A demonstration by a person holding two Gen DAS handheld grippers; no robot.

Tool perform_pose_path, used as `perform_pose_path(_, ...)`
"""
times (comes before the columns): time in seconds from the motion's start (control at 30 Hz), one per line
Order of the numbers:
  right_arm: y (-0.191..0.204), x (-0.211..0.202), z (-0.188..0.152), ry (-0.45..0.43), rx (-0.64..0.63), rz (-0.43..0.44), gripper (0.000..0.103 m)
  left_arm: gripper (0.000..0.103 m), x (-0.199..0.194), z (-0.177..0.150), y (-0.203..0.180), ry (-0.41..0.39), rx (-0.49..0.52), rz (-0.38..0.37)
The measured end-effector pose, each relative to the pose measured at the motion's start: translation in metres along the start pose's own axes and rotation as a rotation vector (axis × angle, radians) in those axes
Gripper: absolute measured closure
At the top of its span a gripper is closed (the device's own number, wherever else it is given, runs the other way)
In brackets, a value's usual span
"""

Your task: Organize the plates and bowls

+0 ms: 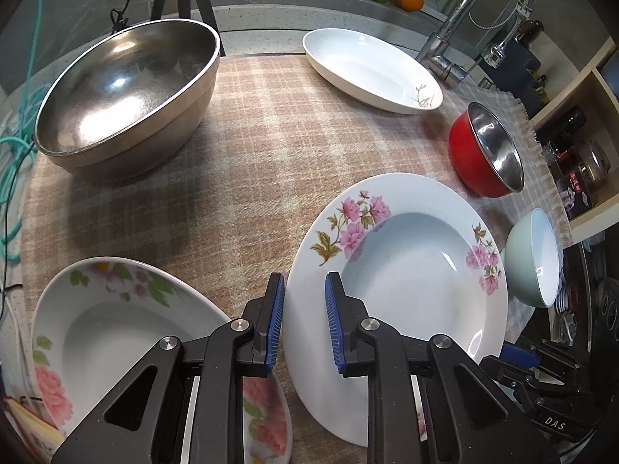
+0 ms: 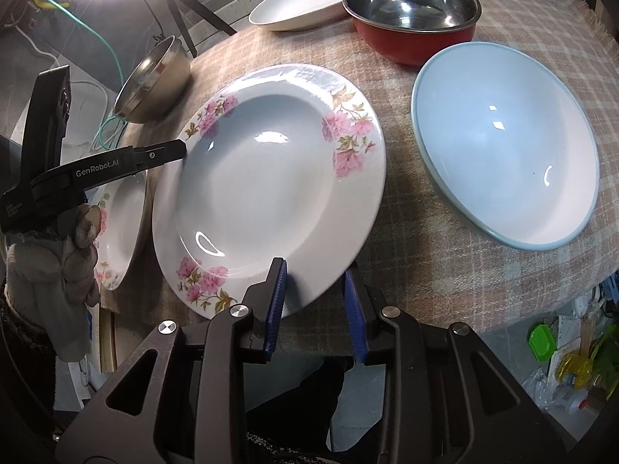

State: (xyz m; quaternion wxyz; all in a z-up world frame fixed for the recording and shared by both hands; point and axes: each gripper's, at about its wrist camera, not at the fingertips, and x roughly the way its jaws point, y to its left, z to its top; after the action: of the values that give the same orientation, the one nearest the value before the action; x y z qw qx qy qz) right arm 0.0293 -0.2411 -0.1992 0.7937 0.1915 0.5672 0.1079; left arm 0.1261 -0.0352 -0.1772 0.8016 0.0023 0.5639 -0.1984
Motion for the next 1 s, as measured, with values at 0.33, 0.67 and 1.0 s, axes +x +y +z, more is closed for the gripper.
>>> perform_pose_path(0.33,0.003,-0.027,0.000,-0.026,-0.049,0.001,0.070,0.083,-0.007,-0.001,0.001,-0.017,-0.008,-0.006)
perform_pose_path(0.67,0.026,-0.048,0.008,-0.097,-0.152,0.011,0.045,0.082,-0.042,0.001,0.004,-0.131,-0.054,0.017)
perform_pose_path(1.0,0.054,-0.041,0.024,-0.116,-0.190,0.133,0.032,0.081,-0.076,-0.025,0.036,-0.199,-0.172,0.051)
